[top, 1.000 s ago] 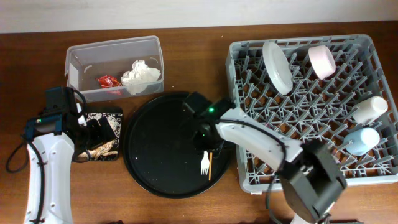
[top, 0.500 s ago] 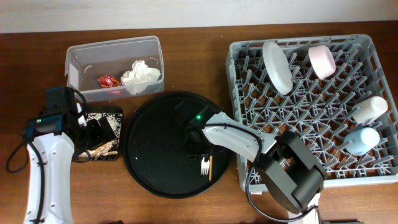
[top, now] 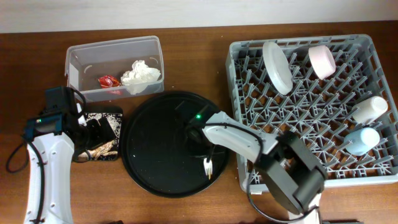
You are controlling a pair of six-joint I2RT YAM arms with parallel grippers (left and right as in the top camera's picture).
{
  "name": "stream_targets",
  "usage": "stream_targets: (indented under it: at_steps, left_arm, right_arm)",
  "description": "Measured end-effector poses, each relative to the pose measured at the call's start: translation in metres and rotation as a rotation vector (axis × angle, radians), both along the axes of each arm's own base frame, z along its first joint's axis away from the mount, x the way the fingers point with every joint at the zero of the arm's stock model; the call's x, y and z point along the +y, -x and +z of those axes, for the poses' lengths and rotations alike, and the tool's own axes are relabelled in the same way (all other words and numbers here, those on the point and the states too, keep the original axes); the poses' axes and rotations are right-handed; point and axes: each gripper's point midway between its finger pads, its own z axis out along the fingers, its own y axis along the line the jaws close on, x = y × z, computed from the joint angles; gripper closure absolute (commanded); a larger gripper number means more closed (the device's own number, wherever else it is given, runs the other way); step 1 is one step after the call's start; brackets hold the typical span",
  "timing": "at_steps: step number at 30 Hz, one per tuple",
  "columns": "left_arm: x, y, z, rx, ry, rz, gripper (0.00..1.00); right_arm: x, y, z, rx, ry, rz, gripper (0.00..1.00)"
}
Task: Sort waste into correct bins and load items into the dishwasher rack
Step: 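Grasp the white fork with the right gripper and place it in the rack, then grasp the wooden chopstick with the right gripper and move it to the rack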
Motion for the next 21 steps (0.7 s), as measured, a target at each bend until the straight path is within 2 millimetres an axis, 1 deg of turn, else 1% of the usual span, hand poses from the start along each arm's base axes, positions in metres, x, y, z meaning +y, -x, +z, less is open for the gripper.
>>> stream_targets:
  at_steps: [1, 2, 3, 4, 5, 6, 7, 8, 9, 10, 12, 13, 14, 15, 16, 18, 19, 20, 21]
  left_arm:
    - [0.0, 0.0, 0.0, 0.0, 0.0, 0.0, 0.01]
    - [0.0, 0.0, 0.0, 0.0, 0.0, 0.0, 0.01]
    - [0.0, 0.0, 0.0, 0.0, 0.0, 0.0, 0.01]
    - [0.0, 0.0, 0.0, 0.0, 0.0, 0.0, 0.01]
    - [0.0, 0.0, 0.0, 0.0, 0.0, 0.0, 0.01]
    - [0.0, 0.0, 0.0, 0.0, 0.0, 0.0, 0.01]
    - [0.0, 0.0, 0.0, 0.0, 0.0, 0.0, 0.01]
    - [0.0, 0.0, 0.0, 0.0, 0.0, 0.0, 0.01]
    - [0.0, 0.0, 0.0, 0.0, 0.0, 0.0, 0.01]
    - [0.0, 0.0, 0.0, 0.0, 0.0, 0.0, 0.01]
    - [0.0, 0.0, 0.0, 0.001, 0.0, 0.0, 0.01]
    - [0.0, 0.0, 0.0, 0.001, 0.0, 0.0, 0.01]
    - [0.0, 0.0, 0.0, 0.001, 0.001, 0.0, 0.01]
    - [0.0, 0.0, 0.0, 0.001, 0.0, 0.0, 0.01]
    - [0.0, 0.0, 0.0, 0.001, 0.0, 0.0, 0.01]
    - [0.0, 0.001, 0.0, 0.003, 0.001, 0.0, 0.01]
    - [0.0, 0.001, 0.0, 0.003, 0.001, 0.0, 0.01]
    - [0.0, 0.001, 0.0, 0.004, 0.001, 0.0, 0.01]
    - [0.0, 0.001, 0.0, 0.004, 0.001, 0.0, 0.01]
  right_arm:
    - [-0.002, -0.015, 0.04, -0.079, -0.033, -0.002, 0.94]
    - [-0.014, -0.03, 0.09, -0.185, -0.054, -0.021, 0.95]
    - [-0.029, -0.038, 0.121, -0.262, -0.064, -0.042, 0.95]
    - [-0.053, -0.04, 0.139, -0.294, -0.035, -0.068, 0.94]
    - [-0.084, -0.046, 0.151, -0.314, 0.004, -0.105, 0.94]
    - [-0.107, -0.05, 0.152, -0.304, 0.043, -0.121, 0.95]
    - [-0.123, -0.054, 0.149, -0.29, 0.062, -0.123, 0.95]
    - [-0.135, -0.054, 0.142, -0.27, 0.08, -0.12, 0.95]
    - [-0.143, -0.051, 0.129, -0.244, 0.097, -0.115, 0.94]
    - [-0.147, -0.047, 0.115, -0.22, 0.11, -0.104, 0.94]
    - [-0.145, -0.04, 0.086, -0.185, 0.096, -0.079, 0.94]
    - [-0.142, -0.04, 0.074, -0.185, 0.073, -0.073, 0.95]
    - [-0.141, -0.036, 0.068, -0.171, 0.067, -0.069, 0.77]
    - [-0.139, -0.036, 0.066, -0.174, 0.053, -0.073, 0.48]
    - [-0.138, -0.036, 0.066, -0.17, 0.051, -0.066, 0.47]
    - [-0.138, -0.033, 0.067, -0.162, 0.047, -0.064, 0.46]
    - [-0.136, -0.038, 0.087, -0.178, 0.04, -0.065, 0.47]
    - [-0.126, -0.057, 0.119, -0.27, -0.005, -0.065, 0.47]
    - [-0.116, -0.07, 0.147, -0.352, -0.049, -0.059, 0.47]
